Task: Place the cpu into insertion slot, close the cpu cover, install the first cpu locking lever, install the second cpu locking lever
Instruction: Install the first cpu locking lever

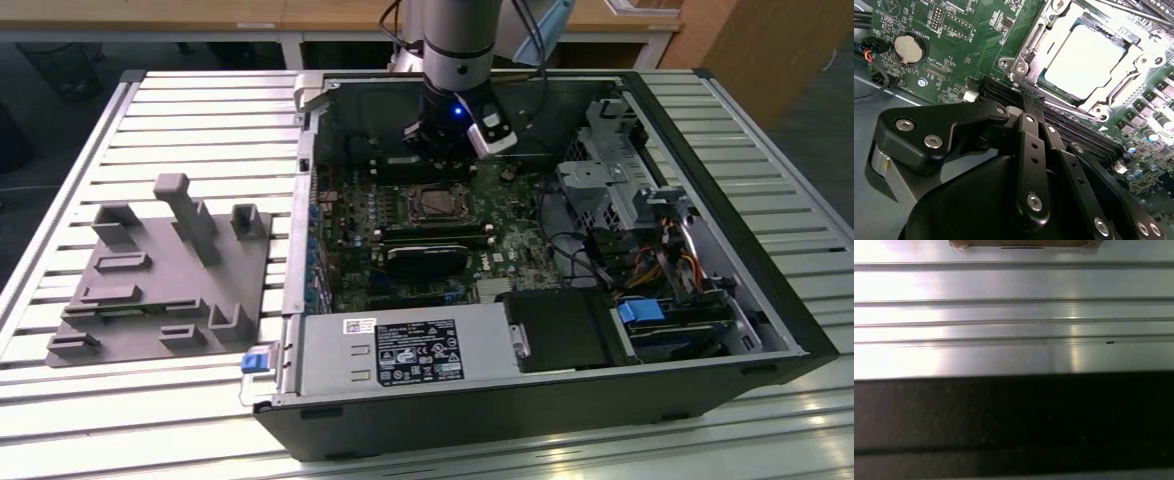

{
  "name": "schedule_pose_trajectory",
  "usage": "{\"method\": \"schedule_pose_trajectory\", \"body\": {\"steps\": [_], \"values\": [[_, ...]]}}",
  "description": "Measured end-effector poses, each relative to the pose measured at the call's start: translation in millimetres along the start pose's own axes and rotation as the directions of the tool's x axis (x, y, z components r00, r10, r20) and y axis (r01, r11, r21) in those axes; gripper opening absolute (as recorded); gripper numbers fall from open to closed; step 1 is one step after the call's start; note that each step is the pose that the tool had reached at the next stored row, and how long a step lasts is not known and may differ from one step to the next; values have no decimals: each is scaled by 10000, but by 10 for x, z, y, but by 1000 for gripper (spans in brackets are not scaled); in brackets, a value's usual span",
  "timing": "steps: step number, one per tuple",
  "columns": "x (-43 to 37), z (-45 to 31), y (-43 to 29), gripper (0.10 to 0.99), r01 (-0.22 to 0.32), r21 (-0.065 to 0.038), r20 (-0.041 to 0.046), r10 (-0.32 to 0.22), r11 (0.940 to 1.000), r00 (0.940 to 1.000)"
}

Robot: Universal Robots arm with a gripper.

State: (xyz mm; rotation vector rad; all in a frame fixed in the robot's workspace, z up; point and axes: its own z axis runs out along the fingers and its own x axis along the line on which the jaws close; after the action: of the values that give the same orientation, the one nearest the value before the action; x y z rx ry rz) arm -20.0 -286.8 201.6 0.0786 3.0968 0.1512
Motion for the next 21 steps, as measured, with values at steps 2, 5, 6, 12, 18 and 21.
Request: {"method": "schedule_pose_trajectory", "body": {"steps": [2, 5, 6, 12, 18, 21], "values": [[-1, 0, -4, 106, 0, -28, -1, 0, 10000, 10000], [-1, -2, -15, 106, -2, -53, -3, 2, 10000, 10000], [-1, -2, -20, 106, -2, -53, -3, 2, 10000, 10000], [-1, 7, -29, 106, -2, -44, -4, 2, 10000, 10000], [-1, 34, -31, 106, 0, 23, -15, 0, 10000, 10000], [0, 42, -32, 106, 0, 54, -23, 0, 10000, 10000]]}}
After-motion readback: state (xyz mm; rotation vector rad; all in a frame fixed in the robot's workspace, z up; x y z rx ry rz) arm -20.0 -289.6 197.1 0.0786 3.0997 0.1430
